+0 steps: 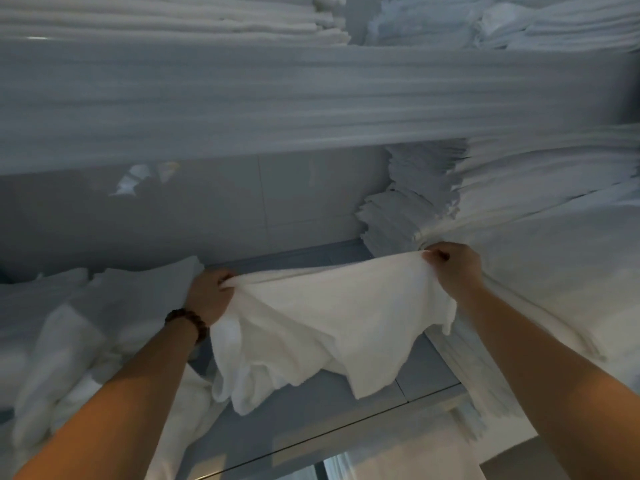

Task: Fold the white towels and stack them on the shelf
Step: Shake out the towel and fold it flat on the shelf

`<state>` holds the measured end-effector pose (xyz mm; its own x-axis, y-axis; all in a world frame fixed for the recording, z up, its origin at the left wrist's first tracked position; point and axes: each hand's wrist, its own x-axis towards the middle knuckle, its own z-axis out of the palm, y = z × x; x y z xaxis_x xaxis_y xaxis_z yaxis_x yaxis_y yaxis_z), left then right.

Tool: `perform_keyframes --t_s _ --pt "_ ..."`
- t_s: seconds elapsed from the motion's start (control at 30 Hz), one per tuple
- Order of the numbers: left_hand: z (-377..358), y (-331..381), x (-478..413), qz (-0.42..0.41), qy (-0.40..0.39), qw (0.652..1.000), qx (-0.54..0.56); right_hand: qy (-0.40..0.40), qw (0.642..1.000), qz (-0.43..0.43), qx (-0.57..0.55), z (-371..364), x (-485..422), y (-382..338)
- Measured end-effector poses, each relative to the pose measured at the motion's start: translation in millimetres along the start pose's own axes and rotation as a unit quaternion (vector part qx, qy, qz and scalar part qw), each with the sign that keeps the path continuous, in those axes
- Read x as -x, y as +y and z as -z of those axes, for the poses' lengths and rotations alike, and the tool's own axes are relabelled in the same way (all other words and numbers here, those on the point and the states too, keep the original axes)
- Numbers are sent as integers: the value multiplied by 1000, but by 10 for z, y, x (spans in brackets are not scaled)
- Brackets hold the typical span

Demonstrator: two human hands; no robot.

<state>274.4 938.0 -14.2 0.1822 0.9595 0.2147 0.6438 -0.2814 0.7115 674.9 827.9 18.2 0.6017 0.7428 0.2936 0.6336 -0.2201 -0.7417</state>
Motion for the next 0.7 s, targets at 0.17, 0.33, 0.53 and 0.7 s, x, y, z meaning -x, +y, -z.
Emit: perform_keyframes --t_s 0.17,0.33,0.53,0.7 --pt "92 320 -47 -37 -43 997 59 -43 993 55 -92 -50 128 -426" --pt "-70 873 -86 -105 -20 994 27 -135 967 157 -151 -352 434 -1046" --pt "-217 1303 -70 -145 -64 985 76 -248 925 175 -229 -720 746 -1250" --pt "-228 1193 -55 -158 -48 984 71 -134 954 180 -197 -746 716 -1141"
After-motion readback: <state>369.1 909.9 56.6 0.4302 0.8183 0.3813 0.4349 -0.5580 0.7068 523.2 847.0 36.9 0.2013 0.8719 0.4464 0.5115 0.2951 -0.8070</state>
